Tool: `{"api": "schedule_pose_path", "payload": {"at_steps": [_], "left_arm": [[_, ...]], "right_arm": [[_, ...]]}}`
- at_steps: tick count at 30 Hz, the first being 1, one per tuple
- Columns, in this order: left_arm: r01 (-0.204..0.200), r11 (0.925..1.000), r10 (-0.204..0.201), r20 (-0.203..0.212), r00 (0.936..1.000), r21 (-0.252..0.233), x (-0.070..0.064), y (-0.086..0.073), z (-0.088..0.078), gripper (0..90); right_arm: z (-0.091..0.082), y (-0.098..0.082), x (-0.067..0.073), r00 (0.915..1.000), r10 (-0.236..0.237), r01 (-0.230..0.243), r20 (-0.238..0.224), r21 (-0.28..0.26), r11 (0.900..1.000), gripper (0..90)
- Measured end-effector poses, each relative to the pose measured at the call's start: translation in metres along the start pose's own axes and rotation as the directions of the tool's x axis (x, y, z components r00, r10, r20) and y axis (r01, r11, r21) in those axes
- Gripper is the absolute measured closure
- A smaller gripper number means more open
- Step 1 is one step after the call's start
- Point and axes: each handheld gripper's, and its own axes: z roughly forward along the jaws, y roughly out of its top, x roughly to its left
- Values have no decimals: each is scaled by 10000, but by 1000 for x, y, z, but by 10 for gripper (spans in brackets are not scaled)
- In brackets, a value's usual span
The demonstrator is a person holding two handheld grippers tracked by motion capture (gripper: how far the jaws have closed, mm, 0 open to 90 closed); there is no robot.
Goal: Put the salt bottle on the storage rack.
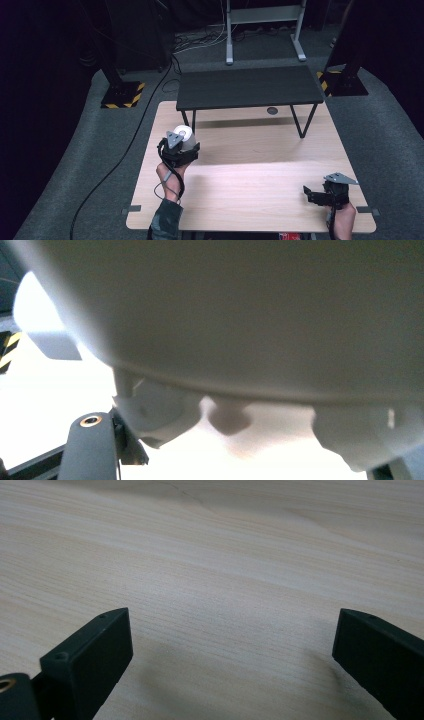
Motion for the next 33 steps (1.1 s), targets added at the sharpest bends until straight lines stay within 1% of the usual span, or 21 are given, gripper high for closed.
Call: {"api": "schedule_pose_path", "payload": {"at_steps": [8, 11, 14, 21, 33], "left_arm": [[-126, 9999, 126, 93, 9999, -14, -2, 11, 4, 300], [-208, 9998, 208, 177, 9996, -39, -4, 18, 6, 300], [-264, 9996, 264, 197, 9995, -40, -4, 20, 7, 300], [-429, 9991, 429, 317, 9986, 2, -8, 31, 15, 300], [-492, 9988, 491, 433, 9979, 23, -10, 42, 24, 301]], "right_arm": [[0, 0, 0, 10000, 3, -3, -19, -5, 10000, 14], [0, 0, 0, 10000, 13, -13, -19, -8, 10000, 15], [0, 0, -1, 10000, 10, -10, -24, -8, 10000, 15], [0, 0, -1, 10000, 3, -3, -35, -27, 10000, 14], [0, -1, -1, 10000, -4, 4, -51, -51, 10000, 15]]}}
